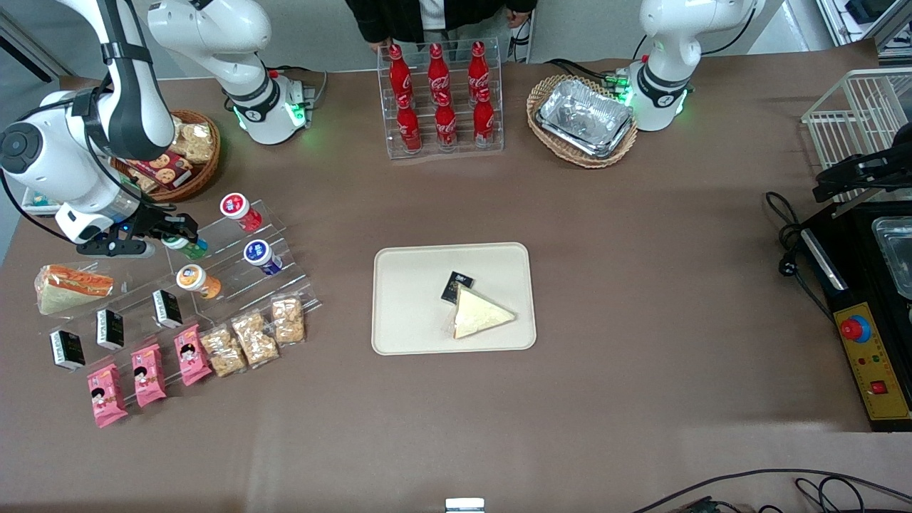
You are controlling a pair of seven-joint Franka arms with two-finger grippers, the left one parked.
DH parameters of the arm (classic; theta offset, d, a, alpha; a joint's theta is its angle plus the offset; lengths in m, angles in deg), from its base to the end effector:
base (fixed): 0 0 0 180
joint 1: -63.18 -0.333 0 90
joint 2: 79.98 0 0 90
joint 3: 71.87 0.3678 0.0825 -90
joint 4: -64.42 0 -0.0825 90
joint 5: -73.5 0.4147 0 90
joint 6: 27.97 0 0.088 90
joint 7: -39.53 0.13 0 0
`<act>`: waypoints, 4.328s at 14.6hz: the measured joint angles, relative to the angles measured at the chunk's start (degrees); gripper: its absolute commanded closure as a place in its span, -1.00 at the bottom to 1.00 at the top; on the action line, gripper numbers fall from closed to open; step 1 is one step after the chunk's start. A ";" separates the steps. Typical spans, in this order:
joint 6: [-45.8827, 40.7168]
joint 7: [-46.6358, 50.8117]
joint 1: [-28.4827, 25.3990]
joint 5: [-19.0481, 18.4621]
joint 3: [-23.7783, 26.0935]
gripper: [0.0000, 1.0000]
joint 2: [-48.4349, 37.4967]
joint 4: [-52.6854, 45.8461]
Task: Place green gum on tray
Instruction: 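Close the right gripper on the green-lidded cup, then lift the green cup up off the display with the right gripper, then carry the green cup over the cream tray's rim, then lower the green cup onto the tray and open the right gripper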
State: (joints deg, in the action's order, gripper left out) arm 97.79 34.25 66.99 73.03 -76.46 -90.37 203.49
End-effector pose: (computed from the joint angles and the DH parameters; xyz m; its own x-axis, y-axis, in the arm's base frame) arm 0.4663 -0.0694 0.3803 0.9976 -0.0474 -0.0505 -0.0481 -0.9988 -0.0127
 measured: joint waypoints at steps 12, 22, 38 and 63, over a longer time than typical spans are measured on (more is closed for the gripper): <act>-29.21 -1.35 -1.41 0.14 1.70 0.60 -7.83 -22.30; -27.19 35.49 -9.40 6.78 25.31 0.60 -0.55 -27.92; 15.98 58.94 -15.89 -7.41 31.48 0.58 31.74 -17.33; 11.51 59.28 -10.82 -7.48 29.79 -1.00 27.30 -21.68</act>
State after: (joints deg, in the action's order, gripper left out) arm 109.30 93.54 56.17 65.55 -46.66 -63.07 181.82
